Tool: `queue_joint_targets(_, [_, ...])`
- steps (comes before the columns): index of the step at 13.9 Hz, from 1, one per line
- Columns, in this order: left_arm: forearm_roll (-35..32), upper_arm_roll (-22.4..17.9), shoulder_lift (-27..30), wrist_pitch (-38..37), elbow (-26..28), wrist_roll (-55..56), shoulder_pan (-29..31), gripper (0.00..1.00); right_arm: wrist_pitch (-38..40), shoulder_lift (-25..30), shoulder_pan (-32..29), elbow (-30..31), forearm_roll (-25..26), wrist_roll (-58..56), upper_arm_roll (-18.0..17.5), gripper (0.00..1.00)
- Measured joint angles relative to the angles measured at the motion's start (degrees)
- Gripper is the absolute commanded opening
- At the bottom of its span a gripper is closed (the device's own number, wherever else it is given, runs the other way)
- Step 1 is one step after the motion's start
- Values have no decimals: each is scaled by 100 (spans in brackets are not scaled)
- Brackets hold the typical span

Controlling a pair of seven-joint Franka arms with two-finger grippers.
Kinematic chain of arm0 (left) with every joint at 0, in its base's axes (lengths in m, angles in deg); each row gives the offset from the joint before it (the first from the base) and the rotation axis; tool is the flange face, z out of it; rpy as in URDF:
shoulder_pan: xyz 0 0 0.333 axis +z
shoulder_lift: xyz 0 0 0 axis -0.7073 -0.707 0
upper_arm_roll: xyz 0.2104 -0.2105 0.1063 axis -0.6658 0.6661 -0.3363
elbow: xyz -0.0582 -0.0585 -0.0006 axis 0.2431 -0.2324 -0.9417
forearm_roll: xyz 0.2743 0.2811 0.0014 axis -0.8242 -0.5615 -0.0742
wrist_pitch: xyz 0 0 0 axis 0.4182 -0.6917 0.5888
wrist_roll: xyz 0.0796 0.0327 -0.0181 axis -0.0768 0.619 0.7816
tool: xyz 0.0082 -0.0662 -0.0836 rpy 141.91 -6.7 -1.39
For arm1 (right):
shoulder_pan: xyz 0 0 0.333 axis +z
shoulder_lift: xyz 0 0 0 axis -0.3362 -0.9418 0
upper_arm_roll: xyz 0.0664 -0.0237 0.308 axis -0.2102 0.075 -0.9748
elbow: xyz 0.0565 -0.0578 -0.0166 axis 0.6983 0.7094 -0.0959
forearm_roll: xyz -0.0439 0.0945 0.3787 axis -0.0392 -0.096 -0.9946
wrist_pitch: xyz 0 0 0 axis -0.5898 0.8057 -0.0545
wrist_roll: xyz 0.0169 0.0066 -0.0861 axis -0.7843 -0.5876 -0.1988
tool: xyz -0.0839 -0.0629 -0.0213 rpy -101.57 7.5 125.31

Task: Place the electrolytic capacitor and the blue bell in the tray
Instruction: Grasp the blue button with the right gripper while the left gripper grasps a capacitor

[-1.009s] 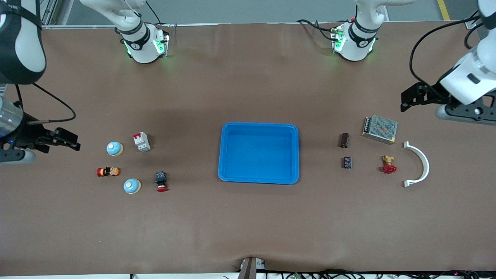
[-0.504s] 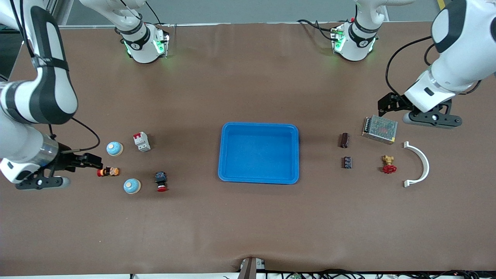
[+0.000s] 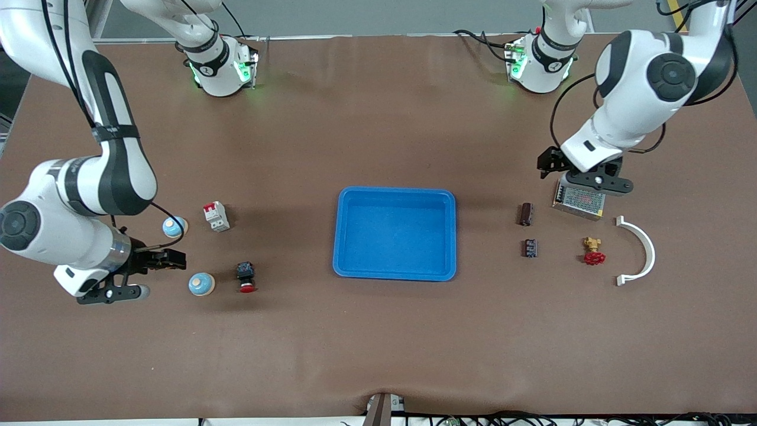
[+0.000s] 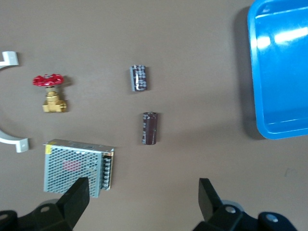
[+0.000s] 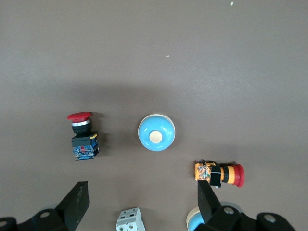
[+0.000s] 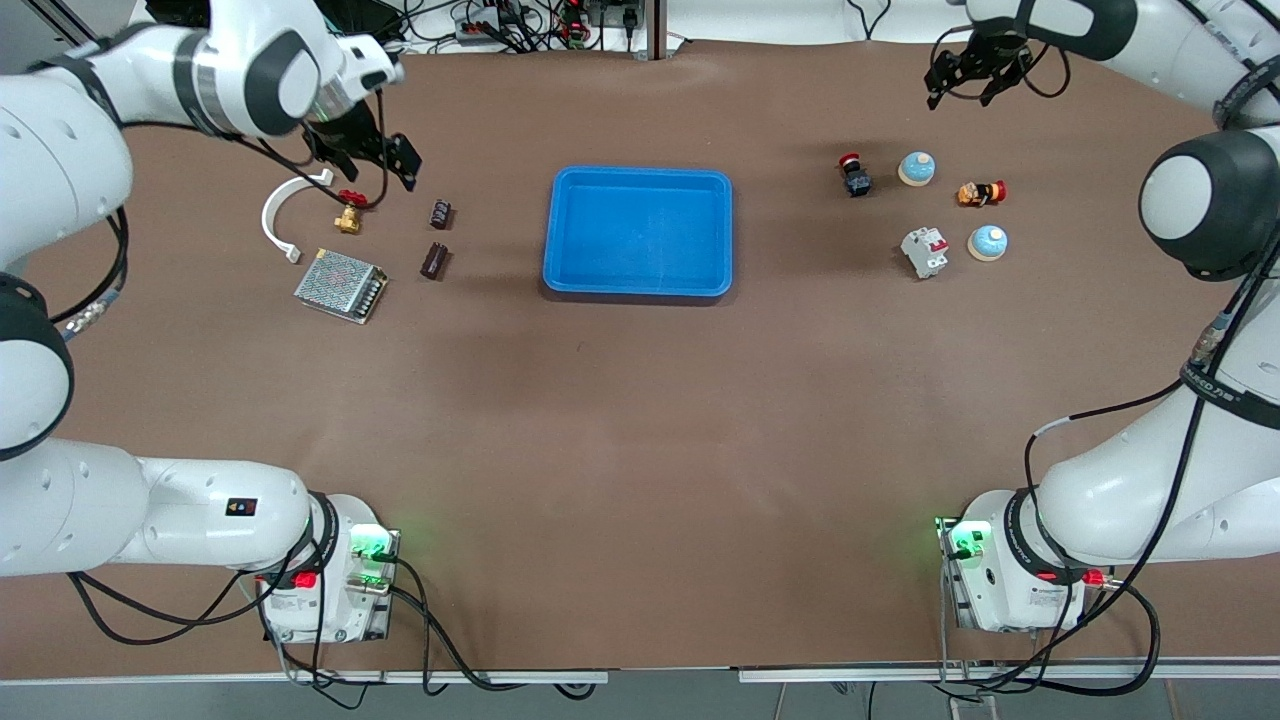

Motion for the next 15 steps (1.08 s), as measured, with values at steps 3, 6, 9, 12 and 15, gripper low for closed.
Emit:
queue_joint_targets(3, [0,89,-16,519,388,0,0,100,-120,-225,2,9,6,-3,6,100])
queue_joint_targets(6, [0,93,-120,971,658,0,1,100,-302,-392,2,23,7,-78,17,100])
queue_joint_targets(9, [0,93,-267,1265,843,0,19,100,-606,-510,2,142,7,-123,20,100])
queue_joint_targets(12, [0,92,-427,1548,960,0,24,100,-940,-720,2,215,8,-167,20,100])
queue_joint_targets(15, [0,92,-624,1987,1123,0,25,100,-1220,-907,11,233,8,-232,17,100])
